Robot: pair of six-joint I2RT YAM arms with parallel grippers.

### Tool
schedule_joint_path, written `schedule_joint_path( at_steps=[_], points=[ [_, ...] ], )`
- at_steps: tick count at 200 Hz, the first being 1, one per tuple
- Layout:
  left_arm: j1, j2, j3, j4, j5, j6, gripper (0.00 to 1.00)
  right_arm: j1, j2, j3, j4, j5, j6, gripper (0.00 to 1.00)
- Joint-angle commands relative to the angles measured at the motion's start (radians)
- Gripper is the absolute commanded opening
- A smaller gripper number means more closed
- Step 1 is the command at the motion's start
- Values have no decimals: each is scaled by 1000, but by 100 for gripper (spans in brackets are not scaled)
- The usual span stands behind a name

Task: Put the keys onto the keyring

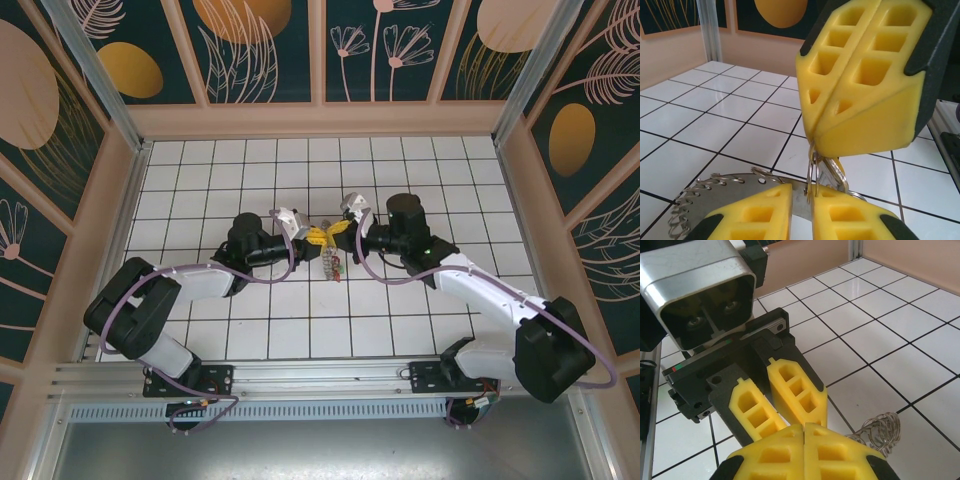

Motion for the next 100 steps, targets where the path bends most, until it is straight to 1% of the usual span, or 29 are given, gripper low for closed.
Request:
schedule_joint_path(
  at_steps=[1, 26, 100],
  points=[
    [-2, -25, 29, -4, 16, 19, 19, 7, 8, 49, 12, -45, -24, 0],
    [-2, -28, 30, -10, 17, 24, 21, 6, 11, 53, 14, -45, -26, 0],
    [-2, -31, 35, -24, 16, 37, 19, 7, 17, 55, -3, -45, -31, 0]
  ],
)
